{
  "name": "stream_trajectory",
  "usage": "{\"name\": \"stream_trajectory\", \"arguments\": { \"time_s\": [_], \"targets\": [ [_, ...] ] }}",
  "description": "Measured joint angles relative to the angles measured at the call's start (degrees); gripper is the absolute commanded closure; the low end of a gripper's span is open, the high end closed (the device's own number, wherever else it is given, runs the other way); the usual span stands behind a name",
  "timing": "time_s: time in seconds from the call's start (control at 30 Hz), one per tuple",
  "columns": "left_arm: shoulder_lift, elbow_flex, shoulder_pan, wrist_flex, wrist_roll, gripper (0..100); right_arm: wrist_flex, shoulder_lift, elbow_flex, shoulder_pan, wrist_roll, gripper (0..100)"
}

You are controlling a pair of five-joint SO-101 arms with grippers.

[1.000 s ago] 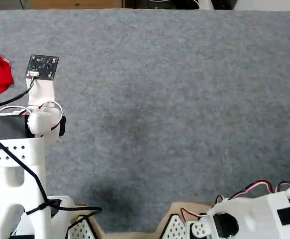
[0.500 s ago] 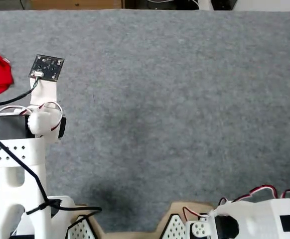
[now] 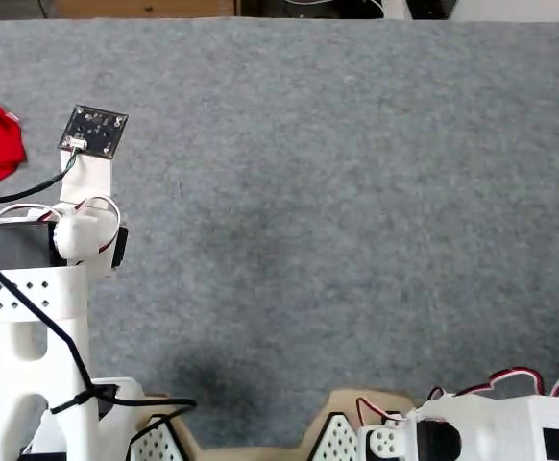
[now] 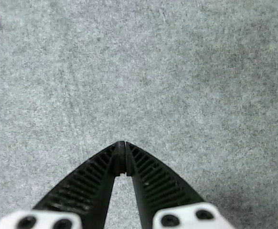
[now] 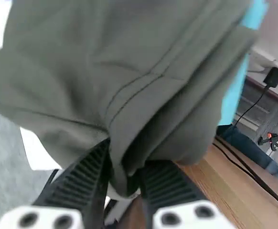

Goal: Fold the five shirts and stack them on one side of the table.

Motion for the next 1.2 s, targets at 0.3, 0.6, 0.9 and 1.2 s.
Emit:
{"name": "stream_trajectory", "arguments": {
  "time_s": [0.3, 0.6, 0.9, 1.2],
  "targets": [
    [0.0, -2.7, 0.0, 0.0, 0.0, 98, 0.4, 0.0, 4.7, 0.4, 9.1, 81.8],
    [0.0, -2.8, 0.0, 0.0, 0.0, 98, 10.2, -4.4, 2.6, 0.3, 14.1, 74.4],
    [0.0, -2.8, 0.0, 0.0, 0.0, 98, 9.9, -16.7, 0.6, -10.9, 2.8, 90.7],
    [-0.6, -2.6, 0.0, 0.0, 1.8, 98, 10.5, -16.2, 0.6, -27.0, -12.3, 99.4]
  ]
}}
